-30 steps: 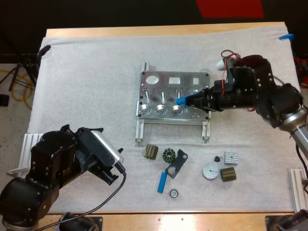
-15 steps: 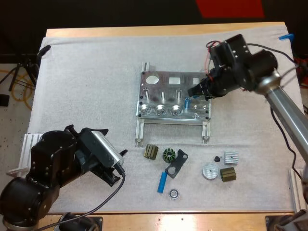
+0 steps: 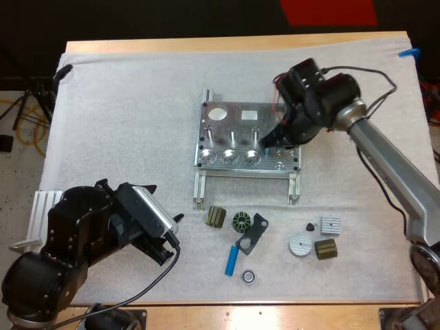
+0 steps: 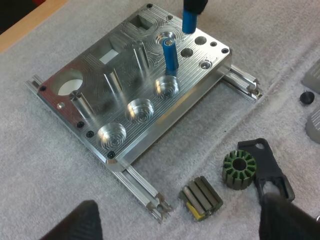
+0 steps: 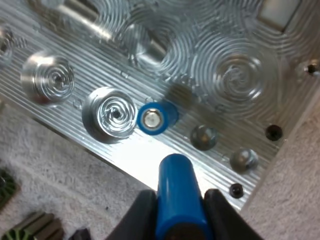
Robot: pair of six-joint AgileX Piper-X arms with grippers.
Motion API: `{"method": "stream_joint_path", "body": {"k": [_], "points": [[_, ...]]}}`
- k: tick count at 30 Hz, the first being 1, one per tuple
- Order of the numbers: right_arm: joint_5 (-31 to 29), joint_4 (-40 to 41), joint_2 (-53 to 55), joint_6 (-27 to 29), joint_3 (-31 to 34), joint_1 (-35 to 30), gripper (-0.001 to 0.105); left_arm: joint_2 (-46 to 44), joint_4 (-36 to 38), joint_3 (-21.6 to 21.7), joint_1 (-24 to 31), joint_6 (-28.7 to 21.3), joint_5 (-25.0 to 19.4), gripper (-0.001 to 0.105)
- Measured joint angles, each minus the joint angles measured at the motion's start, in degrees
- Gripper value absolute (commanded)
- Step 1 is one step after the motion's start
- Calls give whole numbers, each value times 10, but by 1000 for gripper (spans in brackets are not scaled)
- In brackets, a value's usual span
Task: Load cells from left to right
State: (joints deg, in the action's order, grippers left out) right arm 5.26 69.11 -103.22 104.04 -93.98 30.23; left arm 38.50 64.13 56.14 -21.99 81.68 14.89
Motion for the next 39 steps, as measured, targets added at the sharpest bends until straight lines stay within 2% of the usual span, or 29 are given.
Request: {"method": "stream_joint_path", "body": {"k": [23, 39], "points": [[-34, 2, -56, 6, 0, 2, 0, 0, 0, 0, 0, 2, 0, 65], [-36, -20, -64, 6, 0, 2, 0, 0, 0, 0, 0, 2, 0, 65]]}}
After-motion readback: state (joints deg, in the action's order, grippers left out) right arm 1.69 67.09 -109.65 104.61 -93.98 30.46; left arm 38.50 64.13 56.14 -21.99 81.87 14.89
